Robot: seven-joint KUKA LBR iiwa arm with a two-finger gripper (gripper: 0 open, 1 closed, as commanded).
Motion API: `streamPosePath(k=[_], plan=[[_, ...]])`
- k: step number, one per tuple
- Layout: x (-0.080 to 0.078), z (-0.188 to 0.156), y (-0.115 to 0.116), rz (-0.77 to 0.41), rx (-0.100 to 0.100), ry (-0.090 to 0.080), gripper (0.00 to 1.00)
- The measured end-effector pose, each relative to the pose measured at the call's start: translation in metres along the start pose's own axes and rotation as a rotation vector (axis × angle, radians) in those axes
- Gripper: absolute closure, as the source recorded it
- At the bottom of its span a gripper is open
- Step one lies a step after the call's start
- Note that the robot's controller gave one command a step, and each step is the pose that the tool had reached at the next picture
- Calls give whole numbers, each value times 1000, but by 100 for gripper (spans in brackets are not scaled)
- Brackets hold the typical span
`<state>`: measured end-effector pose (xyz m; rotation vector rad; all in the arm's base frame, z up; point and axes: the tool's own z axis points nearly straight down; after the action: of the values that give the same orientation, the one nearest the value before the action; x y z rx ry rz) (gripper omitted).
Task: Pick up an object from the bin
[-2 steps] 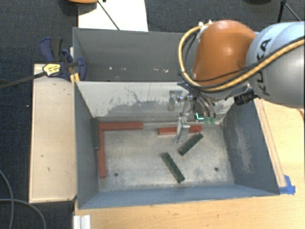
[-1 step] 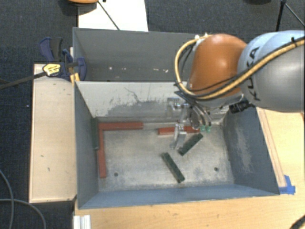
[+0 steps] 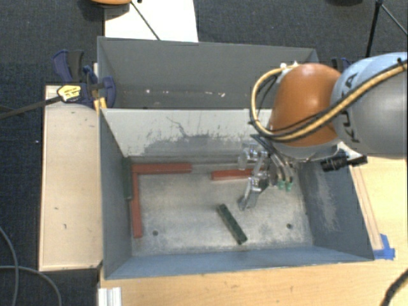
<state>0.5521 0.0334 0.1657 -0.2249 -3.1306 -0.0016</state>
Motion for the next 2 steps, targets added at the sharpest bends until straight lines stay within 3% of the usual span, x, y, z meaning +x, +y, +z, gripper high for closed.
streamPosePath(k=[1, 2], plan=[[-8, 14, -12, 31, 2, -5, 0], [-13, 42, -7, -161, 0, -7, 0]])
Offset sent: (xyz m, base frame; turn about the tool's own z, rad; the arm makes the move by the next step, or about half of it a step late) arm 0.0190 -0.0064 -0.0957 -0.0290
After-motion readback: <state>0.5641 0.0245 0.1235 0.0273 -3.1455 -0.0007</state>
